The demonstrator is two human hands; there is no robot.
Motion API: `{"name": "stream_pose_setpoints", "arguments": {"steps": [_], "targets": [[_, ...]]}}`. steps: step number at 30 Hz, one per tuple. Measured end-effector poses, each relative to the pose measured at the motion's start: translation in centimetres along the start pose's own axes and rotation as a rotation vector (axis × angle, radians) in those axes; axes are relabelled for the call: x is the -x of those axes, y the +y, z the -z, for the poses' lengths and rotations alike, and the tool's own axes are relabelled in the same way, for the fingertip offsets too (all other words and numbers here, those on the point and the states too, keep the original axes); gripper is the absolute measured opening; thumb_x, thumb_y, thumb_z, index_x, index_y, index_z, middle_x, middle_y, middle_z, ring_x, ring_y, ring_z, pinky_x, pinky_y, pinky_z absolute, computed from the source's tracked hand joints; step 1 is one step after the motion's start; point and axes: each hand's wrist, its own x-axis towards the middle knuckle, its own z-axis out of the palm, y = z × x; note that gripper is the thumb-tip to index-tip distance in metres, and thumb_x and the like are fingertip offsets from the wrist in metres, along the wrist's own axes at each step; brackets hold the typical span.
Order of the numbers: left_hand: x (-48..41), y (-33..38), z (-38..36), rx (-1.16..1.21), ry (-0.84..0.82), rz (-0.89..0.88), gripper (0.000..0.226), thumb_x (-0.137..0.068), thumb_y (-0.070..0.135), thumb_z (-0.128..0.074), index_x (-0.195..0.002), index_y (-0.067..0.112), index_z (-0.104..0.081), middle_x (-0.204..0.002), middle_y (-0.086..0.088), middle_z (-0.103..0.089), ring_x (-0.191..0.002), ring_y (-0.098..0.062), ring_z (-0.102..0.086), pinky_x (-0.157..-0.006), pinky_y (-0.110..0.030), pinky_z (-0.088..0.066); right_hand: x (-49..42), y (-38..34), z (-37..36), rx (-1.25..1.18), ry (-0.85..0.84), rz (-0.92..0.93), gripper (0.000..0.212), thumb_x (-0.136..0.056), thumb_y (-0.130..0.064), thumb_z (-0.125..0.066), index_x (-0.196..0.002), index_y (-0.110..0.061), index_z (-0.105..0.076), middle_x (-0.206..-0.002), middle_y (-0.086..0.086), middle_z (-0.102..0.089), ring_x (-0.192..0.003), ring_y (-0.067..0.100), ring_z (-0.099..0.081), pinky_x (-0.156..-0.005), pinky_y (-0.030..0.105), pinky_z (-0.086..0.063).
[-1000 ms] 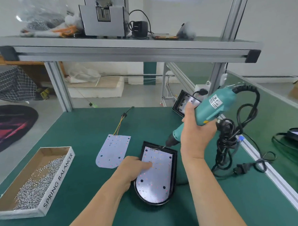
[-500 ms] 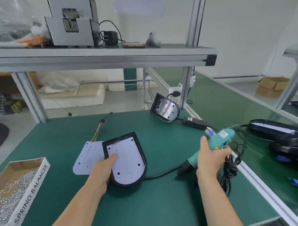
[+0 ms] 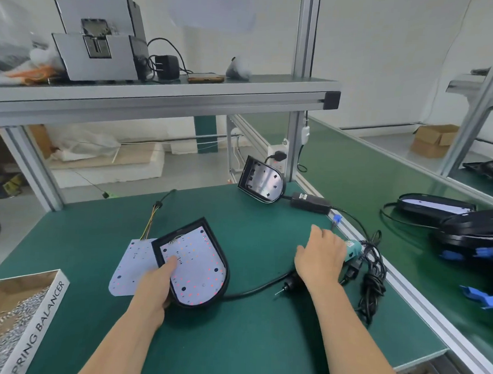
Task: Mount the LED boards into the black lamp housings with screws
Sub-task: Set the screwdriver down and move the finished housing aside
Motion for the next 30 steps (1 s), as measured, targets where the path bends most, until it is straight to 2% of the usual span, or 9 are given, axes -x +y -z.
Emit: {"name": "stream_pose_setpoints", "arguments": {"steps": [3,5,8,11,15,18,21,26,30], "targets": [[0.0,0.0,0.1,0.006,0.005,0.003,0.013,-0.099,0.027,-0.061,-0.09,0.019,-0.066,-0.084,0.006,-0.07,-0.076,-0.017,-0.063,-0.069,-0.03,-0.042,-1.3,-0.6,1.0,0.2,-0.243,0.009,0.035,-0.097,-0.049,-0.048,-0.116,-0.021,-0.061,-0.12,0.006,-0.058,-0.11,0.027,-0.057,-0.095,0.039,-0.036],[0.0,0.1,0.1,0.008,0.007,0.004,0.013,-0.099,0.028,-0.061,-0.09,0.02,-0.065,-0.084,0.007,-0.07,-0.077,-0.016,-0.063,-0.068,-0.029,-0.043,-2.2,-1.0,1.7,0.249,-0.358,0.031,0.014,-0.091,-0.031,-0.052,-0.101,-0.022,-0.058,-0.118,0.005,-0.058,-0.102,0.025,-0.057,-0.091,0.04,-0.032],[0.2,0.0,0.0,0.004,-0.001,0.001,0.013,-0.099,0.031,-0.061,-0.093,0.021,-0.067,-0.087,0.008,-0.072,-0.08,-0.015,-0.066,-0.065,-0.028,-0.046,-2.5,-2.3,1.7,0.246,-0.476,0.047,0.024,-0.084,-0.014,-0.052,-0.107,-0.02,-0.055,-0.113,0.004,-0.047,-0.09,0.024,-0.049,-0.093,0.04,-0.035],[0.4,-0.1,0.0,-0.026,-0.005,-0.013,0.015,-0.099,0.033,-0.06,-0.099,0.02,-0.068,-0.092,0.006,-0.074,-0.08,-0.016,-0.065,-0.06,-0.027,-0.041,-1.9,-3.6,1.1,0.188,-0.458,0.065,0.029,-0.084,-0.012,-0.055,-0.113,-0.014,-0.053,-0.108,0.006,-0.033,-0.087,0.026,-0.052,-0.082,0.036,-0.039],[0.3,-0.1,0.0,-0.024,0.005,-0.006,0.016,-0.1,0.033,-0.059,-0.101,0.02,-0.067,-0.094,0.006,-0.073,-0.081,-0.015,-0.065,-0.062,-0.027,-0.039,-3.5,-2.4,2.0,0.136,-0.407,0.012,0.033,-0.086,-0.013,-0.053,-0.118,-0.008,-0.053,-0.123,0.014,-0.042,-0.103,0.032,-0.058,-0.075,0.033,-0.042],[0.1,-0.3,0.1,-0.038,0.017,-0.013,0.016,-0.1,0.033,-0.058,-0.1,0.019,-0.067,-0.092,0.005,-0.071,-0.073,-0.015,-0.06,-0.057,-0.026,-0.033,-4.4,-0.7,3.1,0.368,-0.457,0.071,0.015,-0.082,-0.016,-0.048,-0.091,-0.016,-0.06,-0.101,0.005,-0.061,-0.093,0.024,-0.058,-0.08,0.032,-0.041],[0.0,-0.4,0.1,-0.06,0.015,-0.02,0.017,-0.1,0.033,-0.058,-0.1,0.018,-0.067,-0.091,0.002,-0.071,-0.07,-0.018,-0.056,-0.056,-0.026,-0.03,-4.2,-0.3,2.9,0.532,-0.495,0.091,0.007,-0.078,-0.019,-0.048,-0.076,-0.022,-0.053,-0.083,-0.004,-0.057,-0.098,0.024,-0.051,-0.084,0.035,-0.034],[0.1,-0.4,0.0,-0.061,0.0,-0.019,0.019,-0.1,0.033,-0.059,-0.102,0.017,-0.068,-0.096,0.003,-0.073,-0.085,-0.02,-0.065,-0.066,-0.028,-0.041,-2.7,-1.7,1.6,0.182,-0.4,-0.026,0.029,-0.082,-0.018,-0.058,-0.107,-0.014,-0.044,-0.105,0.006,-0.064,-0.107,0.03,-0.057,-0.079,0.035,-0.035],[0.1,-0.7,0.0,-0.122,-0.053,-0.048,0.024,-0.101,0.034,-0.057,-0.112,0.015,-0.068,-0.108,0.002,-0.073,-0.103,-0.023,-0.066,-0.088,-0.037,-0.051,0.4,-4.9,0.8,-0.351,-0.288,-0.026,0.036,-0.086,-0.013,-0.06,-0.114,-0.009,-0.036,-0.098,0.01,-0.06,-0.092,0.034,-0.057,-0.075,0.035,-0.042]]}}
